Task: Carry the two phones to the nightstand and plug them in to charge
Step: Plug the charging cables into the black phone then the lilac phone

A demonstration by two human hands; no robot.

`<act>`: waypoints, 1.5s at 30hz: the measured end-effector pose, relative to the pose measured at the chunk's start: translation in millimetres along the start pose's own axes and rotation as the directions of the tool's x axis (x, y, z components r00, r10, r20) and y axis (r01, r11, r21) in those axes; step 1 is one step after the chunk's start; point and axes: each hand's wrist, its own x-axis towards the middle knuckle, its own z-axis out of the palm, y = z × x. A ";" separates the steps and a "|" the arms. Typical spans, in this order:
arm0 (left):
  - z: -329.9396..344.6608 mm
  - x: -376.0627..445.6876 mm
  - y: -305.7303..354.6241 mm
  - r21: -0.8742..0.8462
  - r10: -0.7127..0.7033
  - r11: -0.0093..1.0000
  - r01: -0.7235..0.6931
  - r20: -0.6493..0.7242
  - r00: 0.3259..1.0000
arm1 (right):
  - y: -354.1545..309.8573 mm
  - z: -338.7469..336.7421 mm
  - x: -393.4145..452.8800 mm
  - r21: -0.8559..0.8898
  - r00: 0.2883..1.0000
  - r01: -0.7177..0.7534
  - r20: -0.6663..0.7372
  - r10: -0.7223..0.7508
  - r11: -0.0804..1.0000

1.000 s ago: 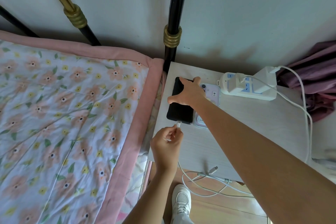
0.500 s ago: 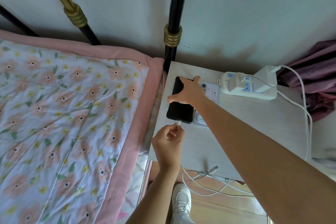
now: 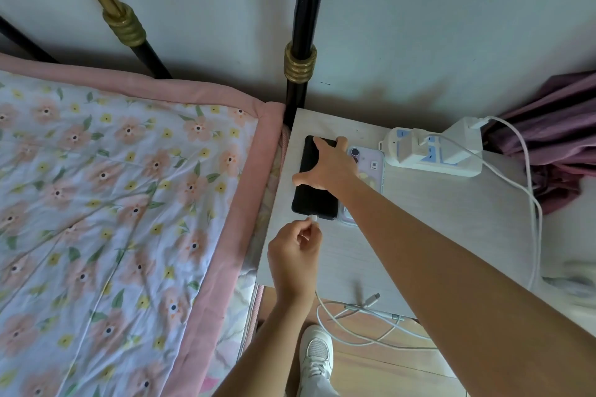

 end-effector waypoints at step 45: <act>28.1 -72.2 -2.4 0.215 0.021 0.956 -0.201 0.631 0.775 | 86.8 4.1 -10.9 -0.063 0.984 -0.157 -0.093 0.151 0.986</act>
